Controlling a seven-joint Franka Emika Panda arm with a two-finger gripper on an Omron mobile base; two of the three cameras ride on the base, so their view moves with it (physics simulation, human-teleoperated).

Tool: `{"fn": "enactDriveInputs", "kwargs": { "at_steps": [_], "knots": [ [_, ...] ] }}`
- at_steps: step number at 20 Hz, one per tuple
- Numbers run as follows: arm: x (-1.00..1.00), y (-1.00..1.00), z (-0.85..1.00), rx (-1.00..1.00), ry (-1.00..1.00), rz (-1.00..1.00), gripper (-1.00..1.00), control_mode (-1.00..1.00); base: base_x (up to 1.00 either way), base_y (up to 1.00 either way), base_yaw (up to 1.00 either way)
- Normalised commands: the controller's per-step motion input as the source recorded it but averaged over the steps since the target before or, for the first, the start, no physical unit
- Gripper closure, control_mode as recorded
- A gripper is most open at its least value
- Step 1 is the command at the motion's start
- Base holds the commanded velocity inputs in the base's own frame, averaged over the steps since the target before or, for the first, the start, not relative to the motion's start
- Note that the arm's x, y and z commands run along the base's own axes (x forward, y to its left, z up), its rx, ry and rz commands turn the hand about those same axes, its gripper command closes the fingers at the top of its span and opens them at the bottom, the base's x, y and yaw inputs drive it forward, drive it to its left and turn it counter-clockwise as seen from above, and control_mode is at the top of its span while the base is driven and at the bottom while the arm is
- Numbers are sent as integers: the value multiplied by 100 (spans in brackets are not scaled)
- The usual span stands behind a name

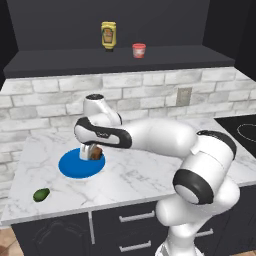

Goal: Pick the avocado and bread from the counter and place them on the plate. Then pick the jam from the cabinet and place it next to the plate. Lastly close the cabinet door.

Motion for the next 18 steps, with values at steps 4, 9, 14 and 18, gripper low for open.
{"fn": "enactDriveInputs", "kwargs": {
  "at_steps": [4,9,14,18],
  "knots": [
    [29,31,-28,-2,0,0,100,-100,0,0,0],
    [28,19,-24,0,0,0,100,-100,0,0,0],
    [26,9,-27,0,0,0,100,-100,0,0,0],
    [16,4,-29,0,0,0,100,-100,0,0,0]
  ]
}}
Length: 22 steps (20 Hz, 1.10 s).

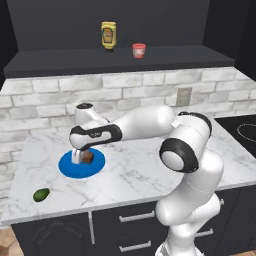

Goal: Pick the avocado and bread from the counter and place them on the plate. Then pick the jam from the cabinet and place it next to the plate. Lastly close the cabinet door.

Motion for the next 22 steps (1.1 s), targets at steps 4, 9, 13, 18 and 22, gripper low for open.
{"fn": "enactDriveInputs", "kwargs": {
  "at_steps": [4,9,13,18,22],
  "knots": [
    [16,6,-25,0,0,0,100,-100,0,0,0],
    [10,6,-26,0,0,0,100,-100,0,0,0],
    [9,7,-31,-1,0,0,100,-100,0,0,0],
    [7,0,-22,0,0,0,100,-100,0,0,0],
    [10,0,-16,0,0,0,100,-100,0,0,0]
  ]
}}
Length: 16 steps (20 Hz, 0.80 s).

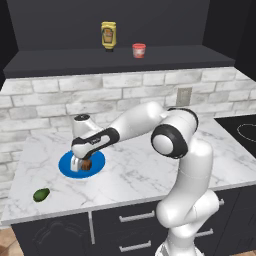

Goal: Pick the avocado and bread from the counter and place them on the plate. Then pick the jam from the cabinet and place it next to the plate. Lastly close the cabinet door.

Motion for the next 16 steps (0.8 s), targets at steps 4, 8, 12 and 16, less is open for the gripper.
{"fn": "enactDriveInputs", "kwargs": {
  "at_steps": [4,8,12,16],
  "knots": [
    [11,3,-21,0,0,0,100,-100,0,0,0],
    [10,4,-23,0,0,0,100,-100,0,0,0],
    [11,6,-23,0,0,0,100,-100,0,0,0],
    [3,11,-8,0,0,0,-100,-100,0,0,0]
  ]
}}
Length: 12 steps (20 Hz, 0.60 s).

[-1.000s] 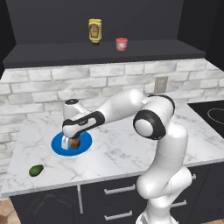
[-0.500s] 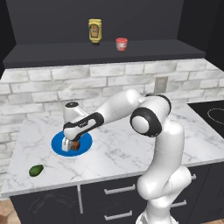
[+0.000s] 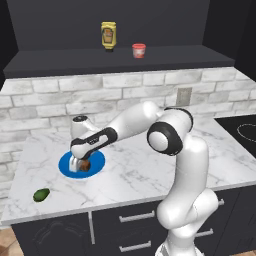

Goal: Pick the avocado and bread from the counter and place them on the plate. Then pick the jam from the cabinet and place it next to the plate. Lastly close the cabinet door.

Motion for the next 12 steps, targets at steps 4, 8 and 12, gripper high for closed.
{"fn": "enactDriveInputs", "kwargs": {
  "at_steps": [4,8,12],
  "knots": [
    [0,0,0,0,-3,0,-100,-100,0,0,0],
    [0,0,14,0,-8,0,-100,-100,0,0,0],
    [0,0,26,0,-9,0,-100,-100,0,0,0]
  ]
}}
